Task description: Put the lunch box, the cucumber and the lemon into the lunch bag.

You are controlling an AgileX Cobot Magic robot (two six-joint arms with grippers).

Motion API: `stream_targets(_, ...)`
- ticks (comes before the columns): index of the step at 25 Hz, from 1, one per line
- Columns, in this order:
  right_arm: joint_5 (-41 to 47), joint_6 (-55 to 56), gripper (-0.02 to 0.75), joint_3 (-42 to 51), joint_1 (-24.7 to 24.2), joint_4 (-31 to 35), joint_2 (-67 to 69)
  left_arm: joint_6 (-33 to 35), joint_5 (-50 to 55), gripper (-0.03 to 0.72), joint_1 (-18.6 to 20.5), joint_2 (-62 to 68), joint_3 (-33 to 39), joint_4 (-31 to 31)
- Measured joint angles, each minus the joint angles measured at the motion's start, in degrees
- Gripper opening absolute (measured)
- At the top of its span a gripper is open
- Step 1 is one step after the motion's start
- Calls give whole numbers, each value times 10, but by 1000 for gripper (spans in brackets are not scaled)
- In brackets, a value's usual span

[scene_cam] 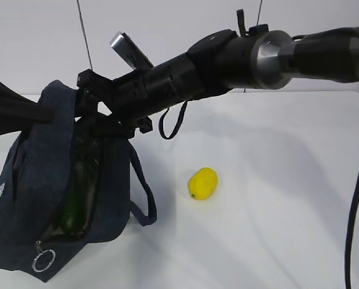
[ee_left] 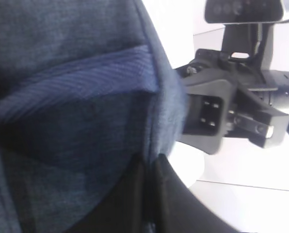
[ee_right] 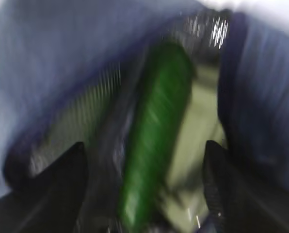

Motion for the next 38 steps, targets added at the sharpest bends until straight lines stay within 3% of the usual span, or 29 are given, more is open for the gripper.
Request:
stream_targets(4, 10, -3, 536, 1, 0, -30, 0, 0, 1, 1, 0, 0, 0, 0)
stream_targets(12, 141, -4, 538, 1, -21, -117, 0, 0, 4, 1, 0, 0, 0, 0)
stream_targets(25, 199, 44, 536, 1, -42, -284, -69, 0, 4, 1, 0, 0, 0, 1)
stream_targets(33, 195, 128, 536, 27, -42, -434, -112, 0, 4, 1, 0, 0, 0, 1)
stream_targets(38, 85, 211, 536, 133, -42, -458, -149, 0, 4, 1, 0, 0, 0, 2)
